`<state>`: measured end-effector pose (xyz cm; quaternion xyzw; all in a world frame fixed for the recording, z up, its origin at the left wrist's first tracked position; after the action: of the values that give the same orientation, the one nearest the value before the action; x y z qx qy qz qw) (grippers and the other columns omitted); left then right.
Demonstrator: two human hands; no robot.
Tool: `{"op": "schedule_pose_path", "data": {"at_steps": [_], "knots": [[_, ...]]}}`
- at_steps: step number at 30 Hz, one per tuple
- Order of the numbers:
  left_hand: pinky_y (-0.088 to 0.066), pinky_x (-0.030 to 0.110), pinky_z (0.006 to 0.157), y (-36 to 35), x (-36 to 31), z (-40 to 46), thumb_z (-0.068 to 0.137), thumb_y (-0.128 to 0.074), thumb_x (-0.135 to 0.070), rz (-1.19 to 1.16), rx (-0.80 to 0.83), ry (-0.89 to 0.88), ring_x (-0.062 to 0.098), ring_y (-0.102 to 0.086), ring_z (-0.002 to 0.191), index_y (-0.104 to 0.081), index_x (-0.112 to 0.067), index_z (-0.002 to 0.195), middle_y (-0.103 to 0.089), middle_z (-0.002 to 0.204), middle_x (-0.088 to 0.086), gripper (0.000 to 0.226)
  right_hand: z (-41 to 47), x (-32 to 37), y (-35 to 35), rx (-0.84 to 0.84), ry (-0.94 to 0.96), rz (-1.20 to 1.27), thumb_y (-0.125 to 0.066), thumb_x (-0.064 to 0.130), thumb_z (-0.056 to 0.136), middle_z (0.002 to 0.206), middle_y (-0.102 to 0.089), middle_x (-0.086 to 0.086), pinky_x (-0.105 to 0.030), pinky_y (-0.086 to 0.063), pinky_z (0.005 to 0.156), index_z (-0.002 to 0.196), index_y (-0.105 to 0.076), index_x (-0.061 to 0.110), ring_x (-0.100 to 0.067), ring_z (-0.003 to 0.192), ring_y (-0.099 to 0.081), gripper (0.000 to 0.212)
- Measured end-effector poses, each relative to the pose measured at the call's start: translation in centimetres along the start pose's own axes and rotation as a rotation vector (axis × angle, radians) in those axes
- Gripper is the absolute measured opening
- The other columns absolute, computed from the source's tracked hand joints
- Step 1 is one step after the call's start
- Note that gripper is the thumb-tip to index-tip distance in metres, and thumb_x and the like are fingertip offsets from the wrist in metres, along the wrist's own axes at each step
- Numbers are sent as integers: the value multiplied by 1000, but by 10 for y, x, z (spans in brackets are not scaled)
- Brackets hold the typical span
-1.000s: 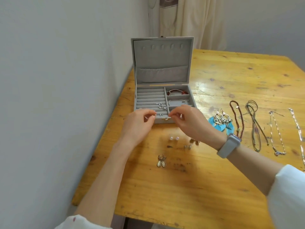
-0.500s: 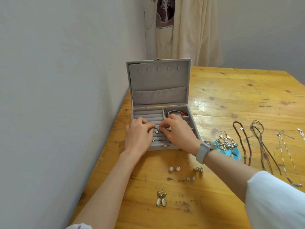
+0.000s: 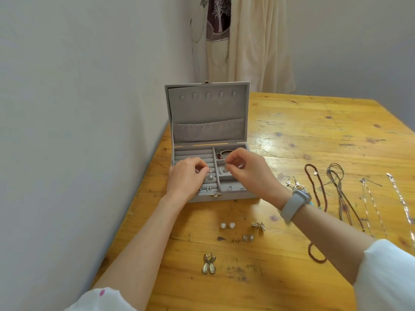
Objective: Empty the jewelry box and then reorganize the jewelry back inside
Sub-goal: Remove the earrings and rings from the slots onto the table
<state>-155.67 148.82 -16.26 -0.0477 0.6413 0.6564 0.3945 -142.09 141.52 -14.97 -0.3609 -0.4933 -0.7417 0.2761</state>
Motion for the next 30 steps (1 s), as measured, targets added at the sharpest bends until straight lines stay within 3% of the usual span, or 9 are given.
{"op": "schedule_pose_path", "data": {"at_steps": [4, 8, 13, 16, 18, 21, 26, 30], "knots": [[-42, 7, 63, 17, -16, -22, 86, -59, -16, -245, -34, -3, 0, -56, 75, -63, -23, 84, -63, 80, -11, 8, -22, 13, 20, -34, 45, -23, -59, 1, 83, 74, -56, 15, -8, -43, 66, 87, -62, 10, 1, 69, -53, 11], [-39, 4, 61, 35, -38, -65, 84, -63, -14, -340, 5, -78, -7, -56, 71, -67, -20, 84, -65, 79, -14, 7, -62, 30, 40, 63, 66, -18, -63, 3, 82, 75, -61, 9, -10, -43, 65, 84, -62, 16, -1, 70, -55, 13], [-50, 17, 67, 33, -49, -127, 81, -66, -13, -370, 470, -54, 3, -62, 71, -69, -21, 82, -70, 77, -8, 9, -120, 37, 41, 483, -16, -138, -62, 10, 84, 72, -60, 15, -5, -38, 61, 84, -60, 21, 10, 64, -52, 12], [-39, 8, 57, 26, -55, -161, 82, -66, -13, -235, 725, -104, -7, -53, 60, -70, -21, 81, -66, 70, -16, 9, -152, 38, 33, 796, -71, -197, -61, 14, 85, 74, -57, 20, -3, -37, 62, 88, -63, 21, 13, 67, -51, 8], [-38, 7, 59, 19, -57, -171, 83, -65, -17, -100, 758, -158, -8, -52, 64, -71, -22, 84, -64, 74, -17, 8, -165, 35, 25, 888, -103, -171, -61, 15, 86, 76, -58, 19, -2, -36, 63, 91, -64, 18, 12, 68, -51, 7], [-42, 13, 69, 4, -54, -171, 84, -63, -18, 23, 679, -174, -5, -52, 73, -71, -25, 87, -61, 78, -20, 11, -167, 27, 14, 791, -99, -228, -60, 17, 86, 76, -56, 18, -3, -36, 62, 92, -65, 15, 8, 67, -50, 7], [-35, 11, 63, -9, -52, -165, 87, -60, -17, 29, 564, -149, -7, -47, 67, -70, -24, 93, -61, 84, -14, 14, -161, 18, 11, 567, -85, -264, -59, 13, 86, 74, -51, 17, -6, -39, 67, 94, -64, 12, -2, 70, -49, 10], [-41, 18, 70, -12, -49, -159, 86, -60, -16, 18, 454, -117, -4, -45, 66, -72, -25, 91, -64, 89, -10, 16, -159, 13, 8, 448, -61, -269, -58, 9, 85, 74, -47, 18, -6, -38, 67, 94, -65, 11, -2, 69, -46, 11]]}}
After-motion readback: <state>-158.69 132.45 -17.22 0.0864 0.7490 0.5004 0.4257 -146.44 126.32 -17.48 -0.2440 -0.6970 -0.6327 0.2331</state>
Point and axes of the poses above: each hand's wrist, its own z-axis towards the middle knuckle, its own y-axis out of the back of the hand, x = y × z, the point moved 4 cm from there along z, towards the middle knuckle
